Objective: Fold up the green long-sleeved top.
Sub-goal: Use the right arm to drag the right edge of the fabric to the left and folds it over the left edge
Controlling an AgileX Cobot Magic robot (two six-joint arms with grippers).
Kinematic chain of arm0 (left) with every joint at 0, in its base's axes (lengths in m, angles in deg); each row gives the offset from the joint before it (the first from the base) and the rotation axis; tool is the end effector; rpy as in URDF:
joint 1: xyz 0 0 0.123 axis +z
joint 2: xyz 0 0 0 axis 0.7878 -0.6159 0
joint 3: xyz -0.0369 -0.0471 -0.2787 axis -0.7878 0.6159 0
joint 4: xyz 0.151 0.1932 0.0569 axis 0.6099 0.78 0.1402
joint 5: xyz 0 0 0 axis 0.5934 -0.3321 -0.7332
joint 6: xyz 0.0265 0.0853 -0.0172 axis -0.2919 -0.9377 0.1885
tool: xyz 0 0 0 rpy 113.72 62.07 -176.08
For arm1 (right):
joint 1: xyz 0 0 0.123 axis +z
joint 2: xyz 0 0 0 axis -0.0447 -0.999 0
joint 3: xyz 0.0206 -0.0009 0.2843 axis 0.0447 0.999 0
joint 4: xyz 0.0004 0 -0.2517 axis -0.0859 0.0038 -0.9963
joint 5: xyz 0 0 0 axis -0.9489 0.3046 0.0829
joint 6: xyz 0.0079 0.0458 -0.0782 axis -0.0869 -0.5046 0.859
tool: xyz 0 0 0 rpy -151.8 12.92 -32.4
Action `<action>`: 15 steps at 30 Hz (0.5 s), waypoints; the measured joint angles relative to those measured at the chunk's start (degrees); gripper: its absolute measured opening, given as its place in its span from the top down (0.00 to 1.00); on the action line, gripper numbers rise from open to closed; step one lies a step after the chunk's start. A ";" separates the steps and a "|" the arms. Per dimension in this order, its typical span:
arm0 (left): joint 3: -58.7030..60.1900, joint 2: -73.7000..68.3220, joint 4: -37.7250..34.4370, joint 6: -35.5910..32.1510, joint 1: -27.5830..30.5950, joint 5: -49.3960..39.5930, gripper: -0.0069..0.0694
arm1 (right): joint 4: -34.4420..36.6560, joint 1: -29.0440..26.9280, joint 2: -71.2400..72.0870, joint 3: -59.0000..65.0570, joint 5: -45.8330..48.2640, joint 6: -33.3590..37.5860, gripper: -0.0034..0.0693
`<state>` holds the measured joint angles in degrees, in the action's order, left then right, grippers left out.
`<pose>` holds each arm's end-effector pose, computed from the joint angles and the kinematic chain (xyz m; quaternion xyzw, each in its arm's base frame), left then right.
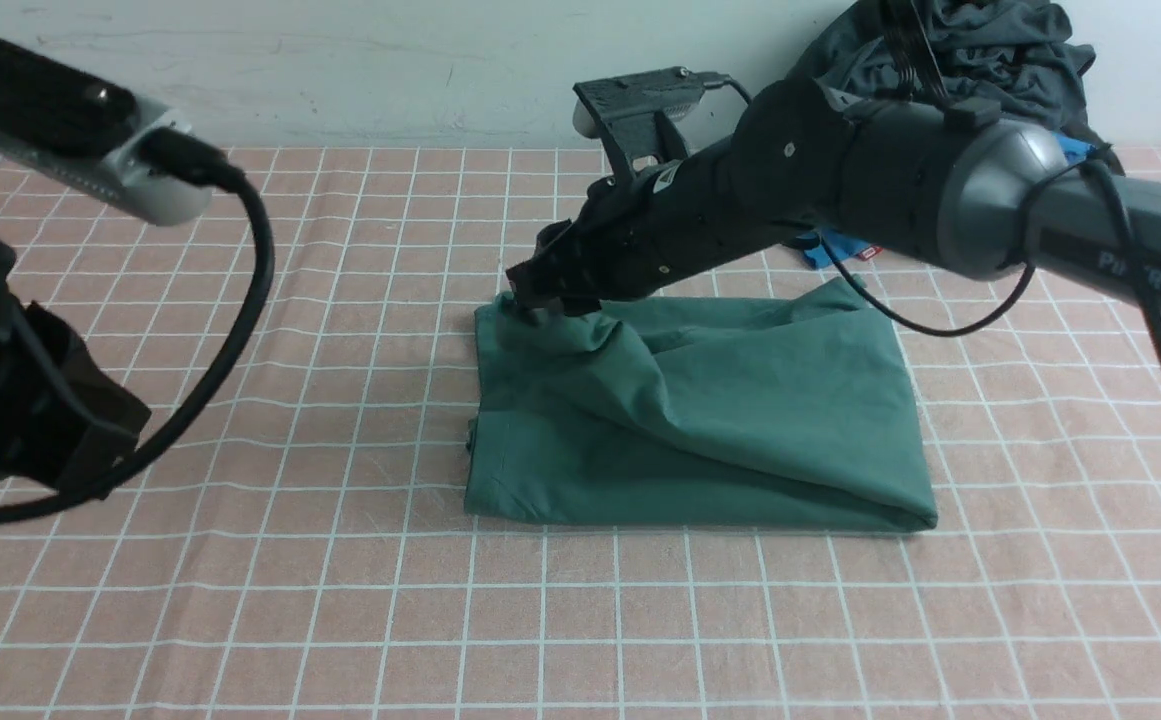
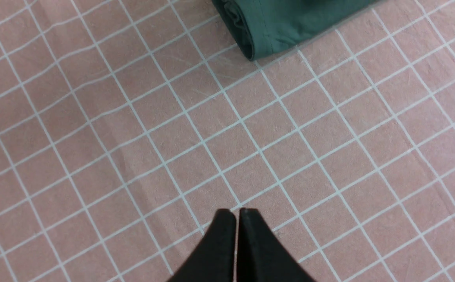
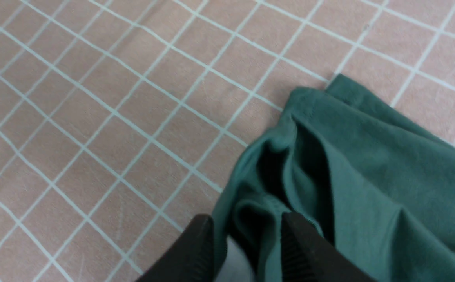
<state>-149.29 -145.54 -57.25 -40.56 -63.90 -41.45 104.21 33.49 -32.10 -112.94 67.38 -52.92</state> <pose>0.1742 -0.0510 0.3837 0.2422 0.9259 -0.0672 0.2818 0.3962 0.2678 0.2504 -0.2655 0.8801 0.2391 0.3127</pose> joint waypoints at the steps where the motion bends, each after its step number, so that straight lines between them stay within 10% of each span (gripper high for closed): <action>1: 1.05 1.36 0.33 0.00 0.00 0.00 0.91 | 0.42 -0.06 0.44 -0.04 0.26 2.20 0.43; 6: 3.73 5.25 0.94 0.00 0.00 0.92 0.91 | -3.15 -1.03 2.47 -0.12 2.49 5.66 0.22; 15: 8.96 6.14 0.93 0.05 0.00 4.25 0.91 | -15.25 -2.53 -2.95 -0.40 4.58 -3.82 0.25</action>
<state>-140.33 -139.39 -56.32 -40.51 -63.90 -37.20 88.96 30.95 -35.05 -113.35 71.96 -56.74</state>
